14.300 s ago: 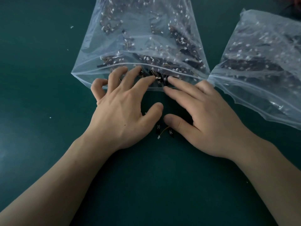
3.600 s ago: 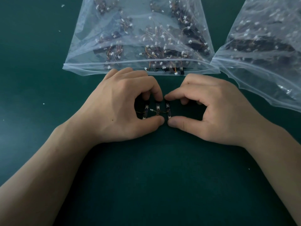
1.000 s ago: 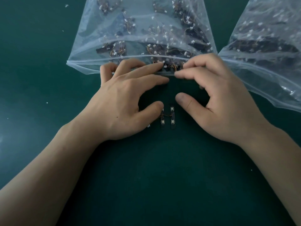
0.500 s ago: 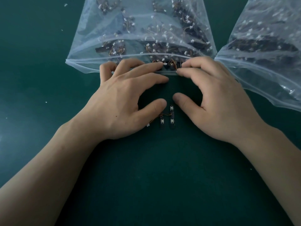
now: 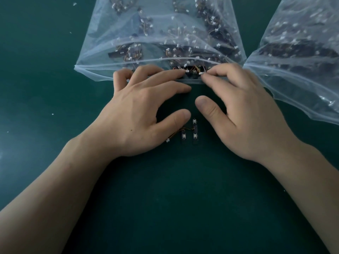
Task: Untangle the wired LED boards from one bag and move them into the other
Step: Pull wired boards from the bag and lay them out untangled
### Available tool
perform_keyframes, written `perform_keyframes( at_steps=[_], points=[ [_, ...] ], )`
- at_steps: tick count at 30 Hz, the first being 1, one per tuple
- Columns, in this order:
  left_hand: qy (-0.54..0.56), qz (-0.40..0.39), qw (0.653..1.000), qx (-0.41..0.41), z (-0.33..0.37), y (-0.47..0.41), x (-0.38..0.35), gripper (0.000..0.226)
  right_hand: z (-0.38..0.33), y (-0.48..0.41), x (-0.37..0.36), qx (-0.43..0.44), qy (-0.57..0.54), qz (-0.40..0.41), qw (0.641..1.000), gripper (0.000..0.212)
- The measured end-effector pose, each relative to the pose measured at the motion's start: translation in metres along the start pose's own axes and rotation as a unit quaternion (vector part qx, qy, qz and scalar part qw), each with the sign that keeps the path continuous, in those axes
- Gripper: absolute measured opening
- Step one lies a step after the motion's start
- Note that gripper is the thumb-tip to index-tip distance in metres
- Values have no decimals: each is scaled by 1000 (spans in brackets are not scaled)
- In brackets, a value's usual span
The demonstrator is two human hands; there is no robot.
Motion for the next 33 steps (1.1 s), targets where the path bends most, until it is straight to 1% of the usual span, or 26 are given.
perform_keyframes(
  at_steps=[5, 7, 10, 14, 19, 23, 26, 30, 33],
  points=[
    [3, -3, 1000, 3, 0, 0, 1, 61, 3, 2, 4, -6, -56, 38, 998, 53],
    [4, -3, 1000, 1, 0, 0, 1, 61, 1, 2, 3, 4, -42, 26, 999, 53],
    [4, -1, 1000, 0, 1, 0, 1, 61, -2, 2, -1, 20, -10, -14, 1000, 54],
    [5, -6, 1000, -3, 0, 0, 1, 58, -4, 0, -4, 31, 24, -52, 998, 61],
    [3, -10, 1000, -1, 0, 0, 1, 60, -5, -1, -6, 20, 61, -64, 996, 67],
    [6, -4, 1000, 0, 0, 0, 1, 61, -3, -2, -5, 22, 57, -52, 997, 70],
    [20, 12, 1000, 3, 0, 0, 3, 64, -2, -1, -3, 34, 27, -31, 999, 62],
    [23, 21, 999, 10, -2, -1, 2, 71, -4, 0, 1, 43, -20, -3, 999, 43],
    [18, 19, 1000, 14, -3, -1, 1, 73, -4, 1, 1, 45, -24, 0, 999, 38]
  ],
)
Point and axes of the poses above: each hand's wrist, its own y-axis away from the middle knuckle, its own x-axis out of the back of the hand, z = x × y, the point moved 6 cm from there along -y, towards the middle knuckle, and after that the axes turned 9 degrees about x, right-handed, at the moved point
